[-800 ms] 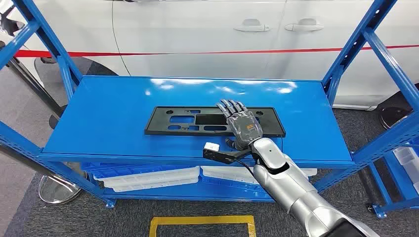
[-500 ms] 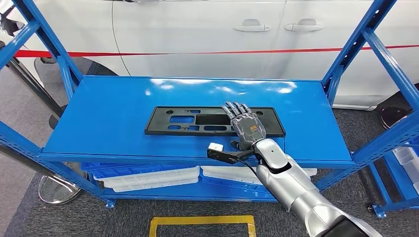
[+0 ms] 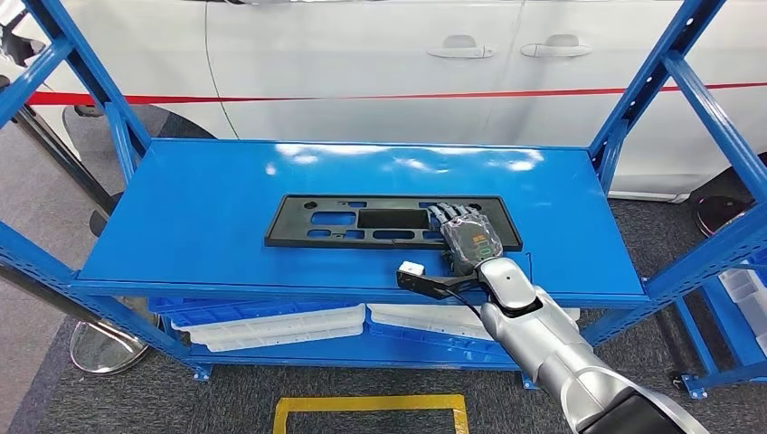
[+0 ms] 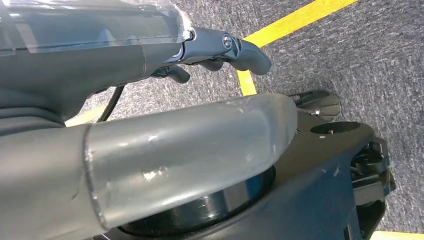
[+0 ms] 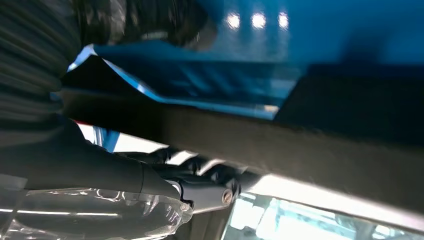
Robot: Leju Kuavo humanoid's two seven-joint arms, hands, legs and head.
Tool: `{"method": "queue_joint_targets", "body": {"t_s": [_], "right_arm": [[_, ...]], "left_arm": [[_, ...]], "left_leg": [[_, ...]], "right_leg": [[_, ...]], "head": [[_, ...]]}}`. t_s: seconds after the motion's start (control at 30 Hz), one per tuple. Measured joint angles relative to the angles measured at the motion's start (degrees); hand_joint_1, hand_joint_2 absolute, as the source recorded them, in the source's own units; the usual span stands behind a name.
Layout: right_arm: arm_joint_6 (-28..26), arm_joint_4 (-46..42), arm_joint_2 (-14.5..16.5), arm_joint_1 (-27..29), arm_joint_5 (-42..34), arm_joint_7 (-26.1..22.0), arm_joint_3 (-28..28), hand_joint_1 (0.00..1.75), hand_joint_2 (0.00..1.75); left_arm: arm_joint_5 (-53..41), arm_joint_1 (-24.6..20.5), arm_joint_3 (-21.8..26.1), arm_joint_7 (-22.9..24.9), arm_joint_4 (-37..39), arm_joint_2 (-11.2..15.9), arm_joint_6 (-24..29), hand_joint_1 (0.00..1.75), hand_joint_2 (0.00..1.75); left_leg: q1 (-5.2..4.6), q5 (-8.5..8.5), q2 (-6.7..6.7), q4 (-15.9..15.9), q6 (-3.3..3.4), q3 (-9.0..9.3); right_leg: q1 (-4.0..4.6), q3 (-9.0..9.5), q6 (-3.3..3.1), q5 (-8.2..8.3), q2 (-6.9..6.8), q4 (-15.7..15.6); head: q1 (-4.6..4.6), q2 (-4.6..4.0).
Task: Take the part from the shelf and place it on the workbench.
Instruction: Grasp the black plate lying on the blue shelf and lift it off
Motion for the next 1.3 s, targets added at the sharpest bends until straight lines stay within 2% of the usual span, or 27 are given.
{"method": "queue_joint_targets", "body": {"t_s": [0.1,0.23,0.57,1.3], "right_arm": [[-0.12,1.04,-0.02,-0.03,0.26,0.01,-0.49,1.39,1.75],[-0.13,1.75,-0.01,-0.03,0.33,-0.1,-1.08,1.45,1.75],[-0.18,2.07,0.0,0.04,0.44,-1.13,-1.73,1.74,1.75],[0.14,1.75,0.06,0.33,0.09,-2.33,-2.52,1.75,1.75]], "left_arm": [[0.02,0.01,0.0,0.14,0.0,0.0,0.02,0.0,0.0],[0.03,0.01,0.0,0.09,0.0,0.0,0.01,0.0,0.0],[0.4,0.01,0.0,-1.24,0.0,0.0,-0.38,0.0,0.0],[2.9,0.02,0.63,-2.4,0.02,-0.01,-0.02,0.0,0.0]], "left_leg": [[0.0,0.0,0.0,0.0,0.0,0.0],[0.0,0.0,-0.01,0.01,0.0,-0.01],[0.0,0.0,-0.01,0.0,0.0,-0.01],[0.0,0.0,-0.01,0.0,0.0,-0.01]], "right_leg": [[0.0,0.0,0.0,0.0,0.0,0.0],[0.0,0.0,0.0,0.0,0.0,0.0],[0.0,0.0,0.0,0.0,0.0,0.0],[0.0,0.0,0.0,0.0,0.0,0.0]], "head": [[0.0,0.0],[0.0,0.0],[0.0,0.0],[0.0,0.0]]}}
